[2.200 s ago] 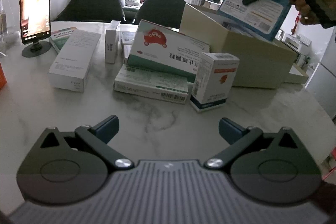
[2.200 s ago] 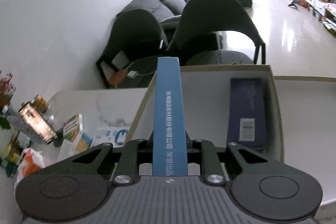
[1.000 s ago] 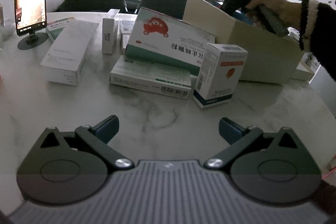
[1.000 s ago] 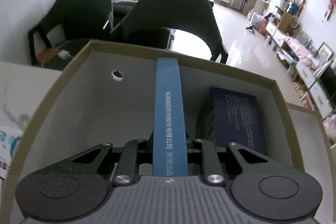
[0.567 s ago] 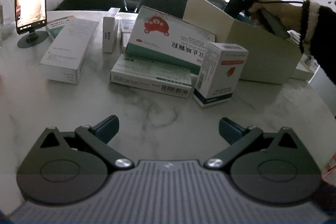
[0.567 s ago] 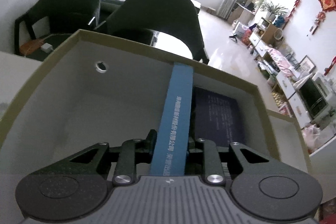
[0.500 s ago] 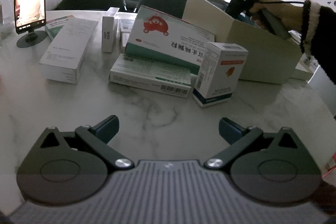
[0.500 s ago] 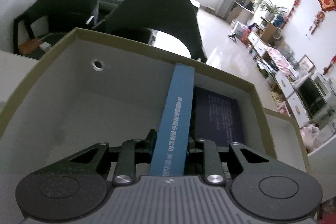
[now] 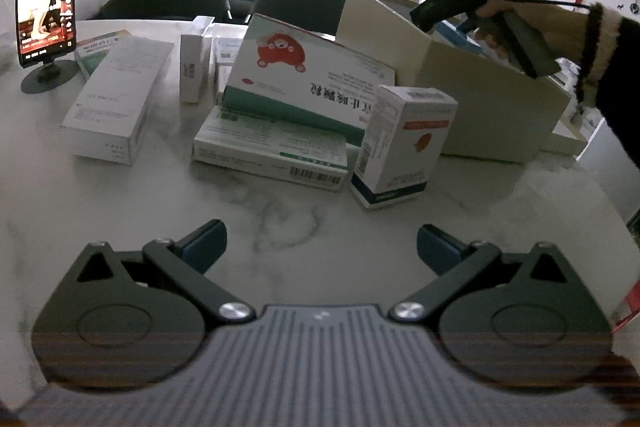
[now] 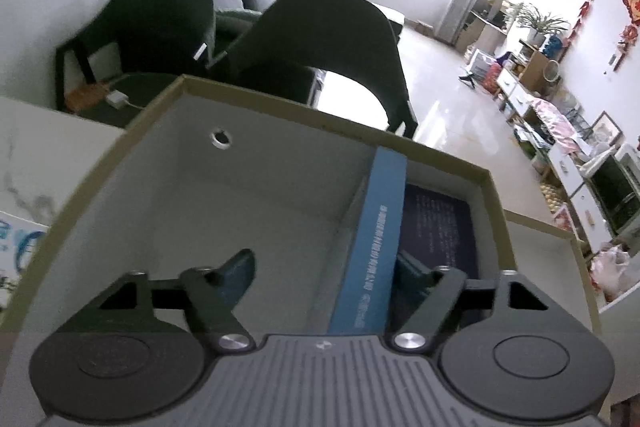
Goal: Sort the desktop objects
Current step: 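Lower the blue box into the beige box and open the right gripper, then move the left gripper toward the white box with red bear logo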
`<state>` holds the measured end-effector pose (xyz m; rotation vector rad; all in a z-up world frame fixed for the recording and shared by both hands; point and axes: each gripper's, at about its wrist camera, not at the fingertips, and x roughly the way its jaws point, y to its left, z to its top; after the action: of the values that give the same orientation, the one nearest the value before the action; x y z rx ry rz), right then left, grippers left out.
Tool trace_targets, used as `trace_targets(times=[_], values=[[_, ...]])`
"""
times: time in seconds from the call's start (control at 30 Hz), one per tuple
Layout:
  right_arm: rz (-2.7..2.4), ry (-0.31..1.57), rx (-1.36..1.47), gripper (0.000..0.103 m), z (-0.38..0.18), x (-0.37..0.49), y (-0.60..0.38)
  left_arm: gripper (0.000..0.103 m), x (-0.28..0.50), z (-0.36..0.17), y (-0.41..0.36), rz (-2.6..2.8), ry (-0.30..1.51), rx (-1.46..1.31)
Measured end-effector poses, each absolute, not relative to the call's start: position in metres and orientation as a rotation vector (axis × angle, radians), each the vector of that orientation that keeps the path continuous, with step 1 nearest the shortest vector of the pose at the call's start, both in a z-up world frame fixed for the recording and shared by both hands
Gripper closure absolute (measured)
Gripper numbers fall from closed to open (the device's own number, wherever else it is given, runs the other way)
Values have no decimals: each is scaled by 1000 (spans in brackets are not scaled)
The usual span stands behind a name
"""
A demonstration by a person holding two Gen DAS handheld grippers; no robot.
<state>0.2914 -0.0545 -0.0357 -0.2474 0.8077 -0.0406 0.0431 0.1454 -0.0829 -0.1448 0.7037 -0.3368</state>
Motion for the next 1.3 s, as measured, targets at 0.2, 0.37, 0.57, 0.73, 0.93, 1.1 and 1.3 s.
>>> trace_targets(times=[0.2, 0.37, 0.57, 0.73, 0.93, 1.1, 1.3], values=[[69, 738, -242, 7, -8, 254, -52, 0, 51, -75, 150, -284, 708, -138], [117, 605, -275, 1, 4, 216, -51, 0, 62, -66, 158, -202, 705, -109], [131, 490, -277, 1, 3, 174, -60, 0, 87, -55, 185, -9, 705, -42], [132, 415, -258, 1, -5, 147, -68, 0, 112, -55, 203, 112, 726, -24], [99, 350, -172, 1, -12, 134, -87, 0, 129, -52, 194, 130, 729, -25], [46, 284, -102, 0, -13, 127, -110, 0, 144, -42, 178, 26, 778, -132], [74, 237, 37, 0, -12, 119, -135, 0, 173, -25, 171, -43, 893, -396]])
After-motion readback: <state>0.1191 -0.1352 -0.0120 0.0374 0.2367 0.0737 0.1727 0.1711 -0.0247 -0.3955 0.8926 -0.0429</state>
